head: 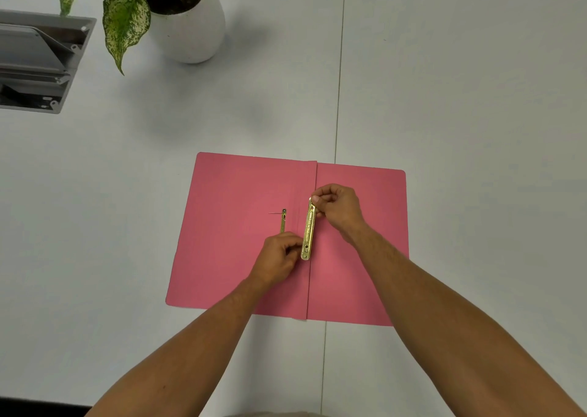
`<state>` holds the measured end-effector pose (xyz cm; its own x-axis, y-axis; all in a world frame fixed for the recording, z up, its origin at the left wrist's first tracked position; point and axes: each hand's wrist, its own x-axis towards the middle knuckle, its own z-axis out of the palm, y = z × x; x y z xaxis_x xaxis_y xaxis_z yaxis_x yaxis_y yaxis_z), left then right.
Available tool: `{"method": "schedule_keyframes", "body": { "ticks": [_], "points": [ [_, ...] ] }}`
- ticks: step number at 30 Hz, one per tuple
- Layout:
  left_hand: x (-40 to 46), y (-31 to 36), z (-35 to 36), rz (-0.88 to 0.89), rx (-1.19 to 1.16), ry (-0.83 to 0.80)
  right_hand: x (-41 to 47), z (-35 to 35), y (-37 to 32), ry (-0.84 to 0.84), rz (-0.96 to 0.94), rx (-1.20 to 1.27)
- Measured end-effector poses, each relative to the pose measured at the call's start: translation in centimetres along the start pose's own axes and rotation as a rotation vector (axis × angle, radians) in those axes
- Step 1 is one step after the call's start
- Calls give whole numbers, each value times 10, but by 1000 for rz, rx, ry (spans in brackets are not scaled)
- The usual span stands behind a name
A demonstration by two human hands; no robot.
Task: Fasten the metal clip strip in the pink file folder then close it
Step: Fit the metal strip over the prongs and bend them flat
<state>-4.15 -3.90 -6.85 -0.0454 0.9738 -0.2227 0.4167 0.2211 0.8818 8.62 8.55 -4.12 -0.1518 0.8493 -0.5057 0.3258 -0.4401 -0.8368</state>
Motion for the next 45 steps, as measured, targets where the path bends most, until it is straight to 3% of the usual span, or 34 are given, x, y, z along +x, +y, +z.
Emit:
{"method": "schedule_keyframes", "body": {
  "ticks": [25,36,42,45],
  "points": [
    [-3,-3,2,-32,-18,40,-6,0,-5,29,-89,-102],
    [-7,-7,2,-101,-147,64,-6,1,2,23,-94,-133],
    [4,-10,-1,174,318,17,0,7,9,15,-101,-174],
    [10,-11,-4,204,459,-18,3,8,14,20,-91,-197]
  ]
}}
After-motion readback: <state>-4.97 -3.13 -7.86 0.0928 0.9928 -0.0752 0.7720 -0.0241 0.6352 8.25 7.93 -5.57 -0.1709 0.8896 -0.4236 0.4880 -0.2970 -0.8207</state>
